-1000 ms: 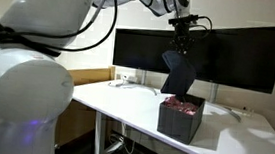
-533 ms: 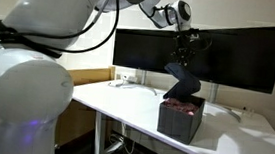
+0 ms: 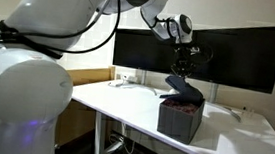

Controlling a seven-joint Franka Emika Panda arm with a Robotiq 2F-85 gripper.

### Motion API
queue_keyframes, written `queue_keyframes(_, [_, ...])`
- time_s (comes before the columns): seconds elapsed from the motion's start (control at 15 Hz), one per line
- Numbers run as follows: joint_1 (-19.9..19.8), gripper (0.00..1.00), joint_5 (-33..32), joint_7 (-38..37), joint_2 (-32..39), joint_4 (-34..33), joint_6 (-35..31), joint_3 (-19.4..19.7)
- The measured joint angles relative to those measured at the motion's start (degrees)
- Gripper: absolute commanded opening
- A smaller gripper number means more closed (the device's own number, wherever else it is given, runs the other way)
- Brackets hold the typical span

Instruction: Pick up the cloths and put them in the box

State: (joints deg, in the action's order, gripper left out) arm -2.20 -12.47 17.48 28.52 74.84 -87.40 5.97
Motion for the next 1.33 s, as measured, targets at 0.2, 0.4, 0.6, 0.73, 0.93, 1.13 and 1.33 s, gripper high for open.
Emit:
queue_keyframes(0.2, [0.00,0.04,-0.88,-0.03,0.35,2.24,-1.12,-0.05])
queue_keyframes(0.4, [0.00,0.04,-1.75,-0.05,0.96,3.91,-1.97,-0.06])
queue_keyframes(0.6, [0.01,0.04,-2.03,-0.07,1.63,5.36,-2.80,-0.15])
queue_keyframes(0.73, [0.03,0.04,-2.09,-0.14,2.14,6.02,-2.90,-0.54])
queue_keyframes(0.93, [0.15,0.03,-2.44,-0.15,2.80,6.59,-2.91,-0.98])
queue_keyframes(1.13, [0.15,0.37,-2.66,-0.15,3.12,6.68,-2.82,-1.17])
queue_keyframes(1.33, [0.15,0.56,-2.67,-0.15,3.13,6.85,-2.68,-1.27])
